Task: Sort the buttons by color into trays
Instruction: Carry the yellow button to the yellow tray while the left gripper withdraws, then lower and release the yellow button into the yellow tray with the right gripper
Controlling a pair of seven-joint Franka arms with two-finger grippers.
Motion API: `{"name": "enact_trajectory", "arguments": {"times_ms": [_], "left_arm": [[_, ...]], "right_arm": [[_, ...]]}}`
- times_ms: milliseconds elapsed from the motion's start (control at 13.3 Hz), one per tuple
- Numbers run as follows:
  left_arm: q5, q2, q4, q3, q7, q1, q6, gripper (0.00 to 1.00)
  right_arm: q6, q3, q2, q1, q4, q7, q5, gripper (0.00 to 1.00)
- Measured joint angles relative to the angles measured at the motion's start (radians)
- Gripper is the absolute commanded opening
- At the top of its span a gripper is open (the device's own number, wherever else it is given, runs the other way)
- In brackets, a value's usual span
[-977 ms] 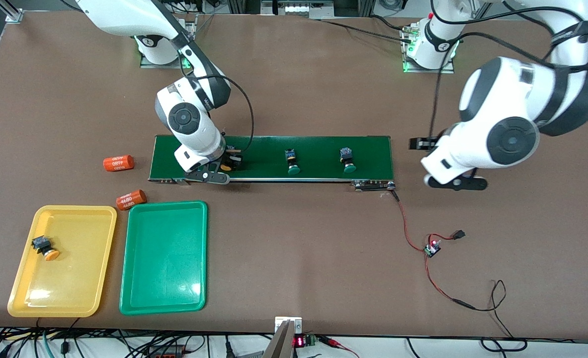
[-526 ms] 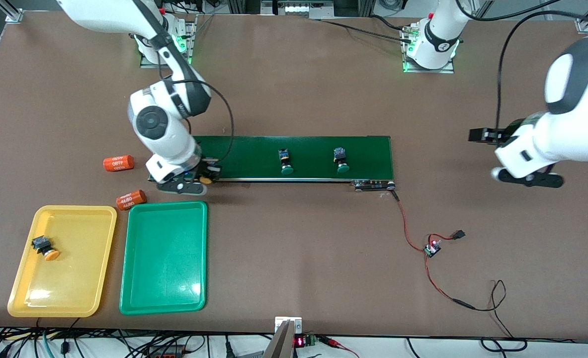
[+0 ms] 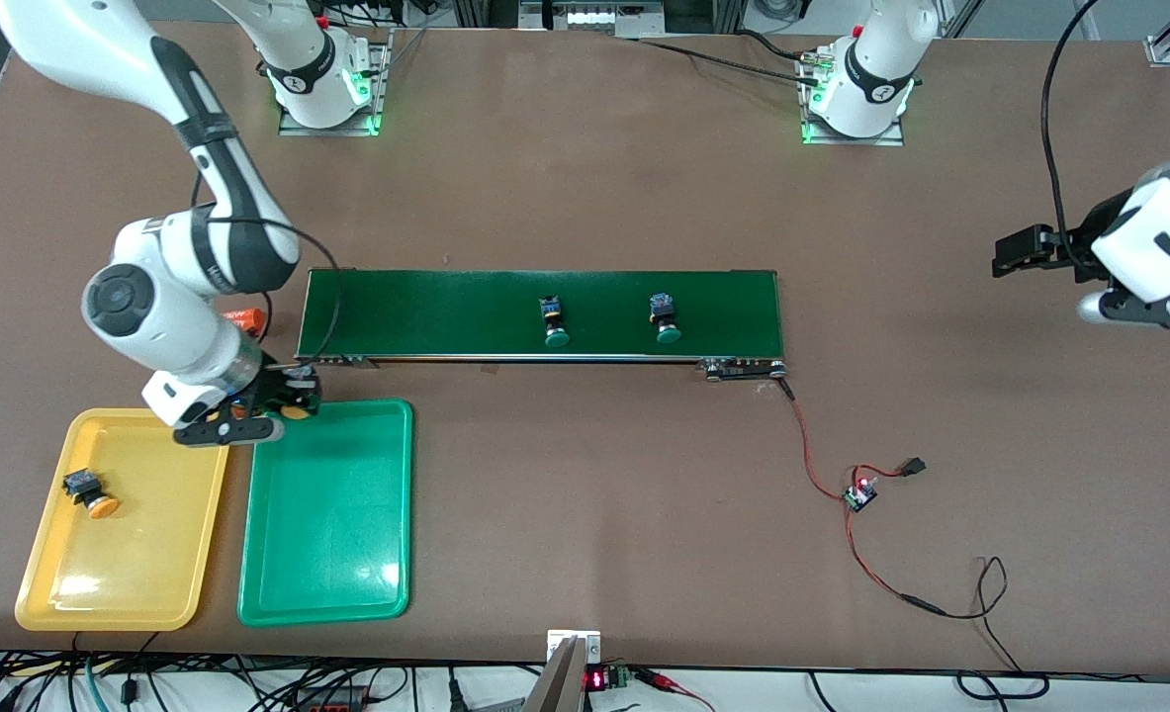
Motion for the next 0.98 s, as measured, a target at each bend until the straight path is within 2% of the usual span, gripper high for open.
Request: {"name": "enact_trajectory", "arguments": {"times_ms": [226,451,677,977], "left_arm": [[0.000,-0.058,-0.043,0.081,0.000,-0.090,0.018,1.00],[0.034,-0.060,-0.033,0.095,0.003,-0.104,0.027,1.00],[0.055,-0.060,-0.027,0.100,0.003,-0.109,0.020,1.00],[0.036,-0.060,-0.027,0.111,0.003,-0.100,0.017,1.00]], "right_arm": [[0.000,-0.004,0.041,-0.069,0.035,-0.186,-0.001,0.12],[0.000,-0.013,0.099,-0.166,0.084,-0.378,-0.002,0.12],[0.005,-0.021,0.160,-0.238,0.124,-0.471,-0.028,0.12],[0.070,-0.043,0.257,-0.269,0.206,-0.566,-0.037,0.12]]}}
